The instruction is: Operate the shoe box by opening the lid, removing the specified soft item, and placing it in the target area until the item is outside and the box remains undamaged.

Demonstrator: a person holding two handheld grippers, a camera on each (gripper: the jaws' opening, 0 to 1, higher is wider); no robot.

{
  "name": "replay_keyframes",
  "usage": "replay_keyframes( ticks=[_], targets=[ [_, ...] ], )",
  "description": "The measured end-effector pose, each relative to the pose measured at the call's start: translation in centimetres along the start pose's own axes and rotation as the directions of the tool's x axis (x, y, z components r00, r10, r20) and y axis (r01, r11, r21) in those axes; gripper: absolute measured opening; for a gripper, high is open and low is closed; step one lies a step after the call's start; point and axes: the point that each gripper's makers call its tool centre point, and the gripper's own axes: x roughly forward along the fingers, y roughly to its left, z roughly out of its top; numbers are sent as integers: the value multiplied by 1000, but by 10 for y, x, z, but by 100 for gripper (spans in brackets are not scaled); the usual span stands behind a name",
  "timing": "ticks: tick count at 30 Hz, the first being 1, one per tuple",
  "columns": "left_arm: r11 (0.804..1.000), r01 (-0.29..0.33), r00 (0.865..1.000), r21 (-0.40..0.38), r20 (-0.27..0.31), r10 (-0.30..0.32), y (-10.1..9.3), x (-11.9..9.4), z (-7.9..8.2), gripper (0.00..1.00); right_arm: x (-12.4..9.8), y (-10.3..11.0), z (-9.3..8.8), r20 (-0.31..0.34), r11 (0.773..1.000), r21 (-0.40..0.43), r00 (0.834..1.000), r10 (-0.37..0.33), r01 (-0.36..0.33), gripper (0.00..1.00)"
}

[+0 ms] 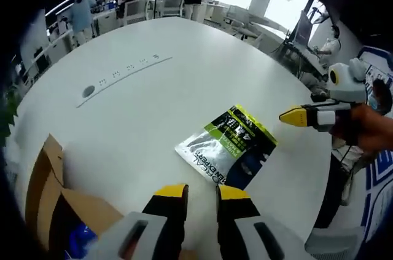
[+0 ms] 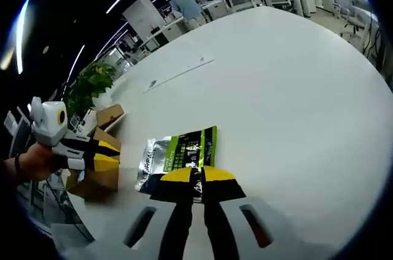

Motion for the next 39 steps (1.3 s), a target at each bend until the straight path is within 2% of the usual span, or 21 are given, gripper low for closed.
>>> replay_keyframes(
  ticks=[5,9,12,15,21,25,31,37,39],
  targets=[
    [1000,1,999,-18,46,0,7,-17,1,18,2,15,3,2,1000,-22,1000,15,-15,4],
    [999,1,995,-50,101,4,16,-37,3,18,6,37,8,7,998,-41,999,39,-39,4],
    [998,-9,992,-63,128,17,25,-51,1,18,10,61,12,12,996,-65,998,69,-68,5],
    [996,-12,986,-89,167,27,36,-68,-4,18,16,83,13,7,991,-94,996,93,-92,5],
    [990,-35,978,-133,200,62,59,-92,-21,18,27,118,10,-8,981,-136,990,137,-137,5],
    [985,-46,971,-168,222,84,70,-103,-34,18,33,131,1,-30,974,-159,987,156,-159,5],
    [978,-66,952,-200,280,122,79,-124,-44,18,32,152,-7,-48,966,-183,983,180,-186,4],
    [972,-84,933,-218,324,154,87,-150,-62,18,24,186,-19,-78,931,-264,968,239,-251,4],
    [962,-96,913,-255,361,187,95,-162,-68,18,23,195,-22,-83,922,-279,963,254,-268,4]
  ],
)
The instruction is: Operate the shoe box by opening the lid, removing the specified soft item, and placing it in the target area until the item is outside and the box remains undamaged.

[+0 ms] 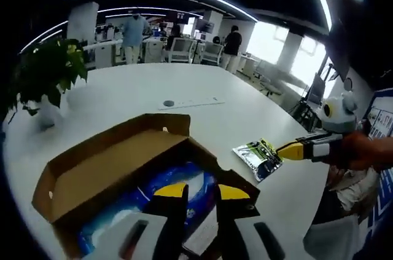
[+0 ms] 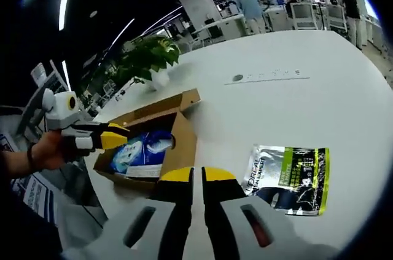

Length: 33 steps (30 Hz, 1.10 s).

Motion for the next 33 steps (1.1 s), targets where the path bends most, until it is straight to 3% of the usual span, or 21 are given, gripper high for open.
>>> replay_keyframes(
  ticks=[13,22,33],
  targets=[
    [985,-138,988,-104,55,144,66,-77,-38,18,33,63,-9,-43,992,-58,993,106,-109,4],
    [972,-183,979,-150,65,194,82,-103,-59,18,55,90,-16,-85,984,-80,985,153,-159,4],
    [964,-201,972,-175,84,218,92,-116,-64,18,69,103,-16,-108,981,-81,980,169,-178,4]
  ],
)
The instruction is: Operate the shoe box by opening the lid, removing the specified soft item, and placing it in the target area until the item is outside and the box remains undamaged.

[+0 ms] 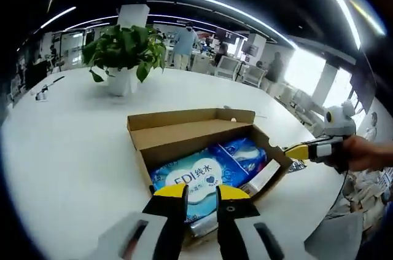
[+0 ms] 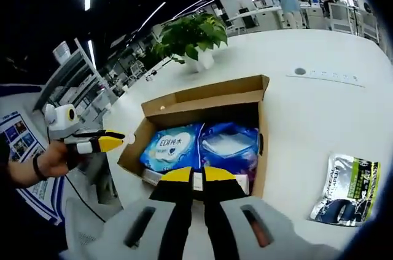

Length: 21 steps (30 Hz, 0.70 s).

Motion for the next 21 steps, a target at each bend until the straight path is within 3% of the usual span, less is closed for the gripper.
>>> replay_keyframes(
  ticks=[14,21],
  targets=[
    [1000,-9,1000,-10,15,9,-10,-17,-2,18,35,6,25,24,998,63,1000,13,-14,4],
    [999,-15,1000,-30,27,16,-5,-21,-2,18,62,12,27,-8,998,65,1000,23,-23,7]
  ],
)
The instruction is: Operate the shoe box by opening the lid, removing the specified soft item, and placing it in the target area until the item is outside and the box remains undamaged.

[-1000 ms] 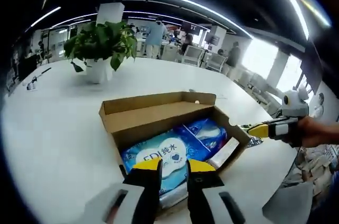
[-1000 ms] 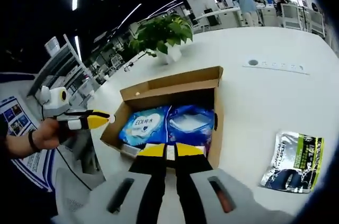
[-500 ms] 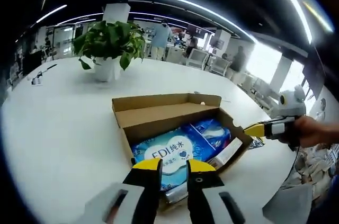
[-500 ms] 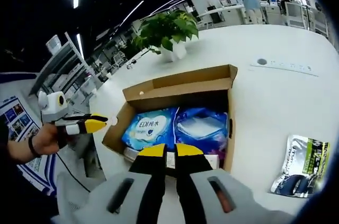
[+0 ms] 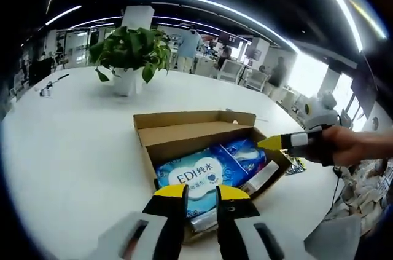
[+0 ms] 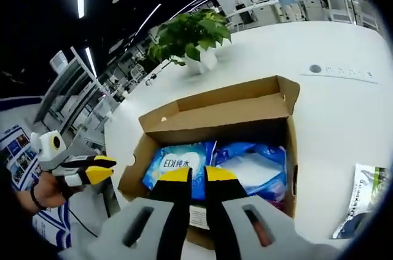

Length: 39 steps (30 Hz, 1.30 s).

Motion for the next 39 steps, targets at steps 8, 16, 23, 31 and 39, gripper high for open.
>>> replay_keyframes(
  ticks=[8,16,23,31,39],
  targets=[
    [1000,-8,1000,-6,-3,8,10,-6,-2,18,22,5,-2,-35,1000,-1,999,8,-8,11],
    [1000,-12,1000,-16,0,12,18,-6,-1,18,46,-3,0,-69,999,-26,997,-28,26,18],
    [1000,-16,1000,-15,6,17,22,-9,2,18,61,-10,-8,-112,997,-55,992,-58,52,19],
    [999,-29,1000,-22,3,29,33,-10,0,18,69,-17,-19,-146,995,-68,986,-81,72,14],
    [999,-41,999,-33,-5,41,43,-6,-2,18,73,-16,-24,-170,994,-80,982,-83,71,1]
  ],
)
